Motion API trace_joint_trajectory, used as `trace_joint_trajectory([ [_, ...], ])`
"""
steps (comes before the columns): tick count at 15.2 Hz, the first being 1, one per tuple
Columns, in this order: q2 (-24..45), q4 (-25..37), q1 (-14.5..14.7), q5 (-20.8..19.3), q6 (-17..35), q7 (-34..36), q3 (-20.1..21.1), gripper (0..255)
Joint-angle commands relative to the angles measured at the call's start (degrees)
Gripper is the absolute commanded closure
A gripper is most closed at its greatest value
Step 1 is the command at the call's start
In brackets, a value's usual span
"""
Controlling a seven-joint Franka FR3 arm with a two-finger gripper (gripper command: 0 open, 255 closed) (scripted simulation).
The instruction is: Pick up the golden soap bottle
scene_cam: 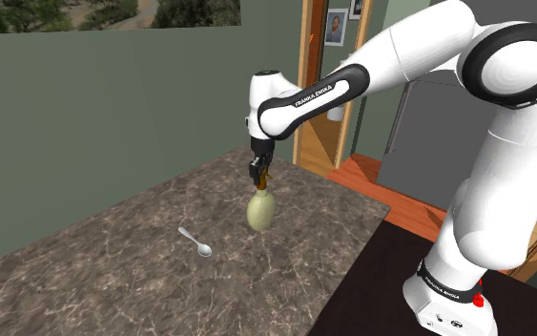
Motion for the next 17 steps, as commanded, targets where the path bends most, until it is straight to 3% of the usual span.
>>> trace_joint_trajectory([
  [1,0.1,0.0,0.0,0.0,0.1,0.0,0.0,255],
  [9,0.1,-0.1,0.0,0.0,0.3,0.0,0.0,255],
  [17,-2.2,3.5,0.0,0.2,-5.6,-0.1,0.0,255],
])
